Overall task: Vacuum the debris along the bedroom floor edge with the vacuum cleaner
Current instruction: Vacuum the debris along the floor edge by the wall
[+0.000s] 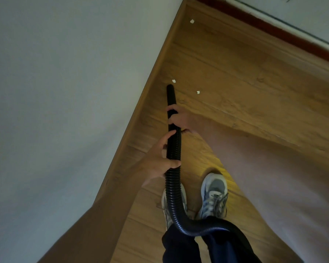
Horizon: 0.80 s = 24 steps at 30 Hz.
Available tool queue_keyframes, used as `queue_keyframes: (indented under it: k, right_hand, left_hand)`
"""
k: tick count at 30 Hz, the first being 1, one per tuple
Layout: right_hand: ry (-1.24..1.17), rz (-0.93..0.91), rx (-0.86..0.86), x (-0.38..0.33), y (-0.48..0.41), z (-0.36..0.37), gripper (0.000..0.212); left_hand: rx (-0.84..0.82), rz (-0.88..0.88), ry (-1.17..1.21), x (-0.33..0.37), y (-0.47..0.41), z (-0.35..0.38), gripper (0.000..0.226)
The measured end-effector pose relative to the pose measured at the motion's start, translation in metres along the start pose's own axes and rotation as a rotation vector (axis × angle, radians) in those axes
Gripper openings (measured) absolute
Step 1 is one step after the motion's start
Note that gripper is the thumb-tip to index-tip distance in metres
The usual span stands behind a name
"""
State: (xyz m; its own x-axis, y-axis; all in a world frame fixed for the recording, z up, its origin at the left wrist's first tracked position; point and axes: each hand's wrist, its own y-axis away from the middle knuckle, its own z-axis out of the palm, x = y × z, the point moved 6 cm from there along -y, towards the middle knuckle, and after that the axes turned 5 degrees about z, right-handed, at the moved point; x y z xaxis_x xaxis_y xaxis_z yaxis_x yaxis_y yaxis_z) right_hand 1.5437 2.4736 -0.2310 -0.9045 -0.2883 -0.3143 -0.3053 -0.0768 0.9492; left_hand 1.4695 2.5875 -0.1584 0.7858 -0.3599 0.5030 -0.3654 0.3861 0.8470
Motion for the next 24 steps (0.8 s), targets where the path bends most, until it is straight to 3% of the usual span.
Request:
queue_keyframes:
  k: [24]
  right_hand:
    - [-0.216, 0.058, -0.04, 0.063, 0.022, -0.063, 0.052]
  left_hand:
    - [-0.074, -0.134, -0.109, 0.022, -0.008, 0.074, 0.091]
